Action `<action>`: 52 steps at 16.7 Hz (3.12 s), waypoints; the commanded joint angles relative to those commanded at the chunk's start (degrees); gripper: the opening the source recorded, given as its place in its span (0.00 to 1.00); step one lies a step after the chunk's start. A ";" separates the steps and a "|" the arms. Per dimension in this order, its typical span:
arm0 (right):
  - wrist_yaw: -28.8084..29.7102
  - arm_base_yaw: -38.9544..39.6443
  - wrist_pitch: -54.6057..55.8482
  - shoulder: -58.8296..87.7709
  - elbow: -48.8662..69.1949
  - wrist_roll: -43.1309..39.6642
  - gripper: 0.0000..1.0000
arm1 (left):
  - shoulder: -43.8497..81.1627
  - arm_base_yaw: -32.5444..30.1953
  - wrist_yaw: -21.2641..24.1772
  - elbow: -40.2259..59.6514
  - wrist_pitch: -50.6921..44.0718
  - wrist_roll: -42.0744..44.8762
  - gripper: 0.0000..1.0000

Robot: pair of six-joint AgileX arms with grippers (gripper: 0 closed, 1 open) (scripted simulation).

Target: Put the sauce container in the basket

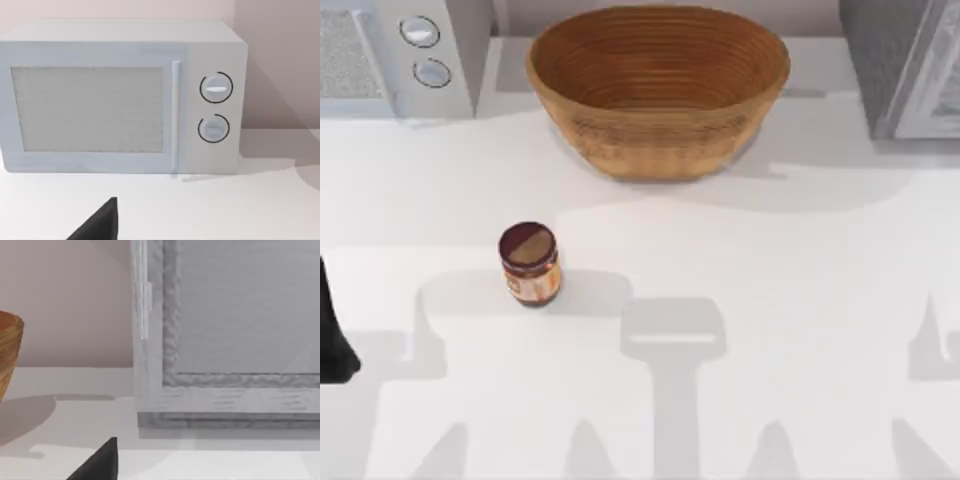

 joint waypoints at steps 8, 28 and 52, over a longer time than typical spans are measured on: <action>0.00 0.00 0.00 0.00 0.00 0.00 1.00 | 10.80 -0.27 7.76 5.38 -3.23 8.75 1.00; 0.00 0.00 0.00 0.00 0.00 0.00 1.00 | 112.34 6.35 71.95 55.31 -33.71 90.29 1.00; 0.00 0.00 0.00 0.00 0.00 0.00 1.00 | 134.25 5.59 84.69 60.69 -9.48 82.68 1.00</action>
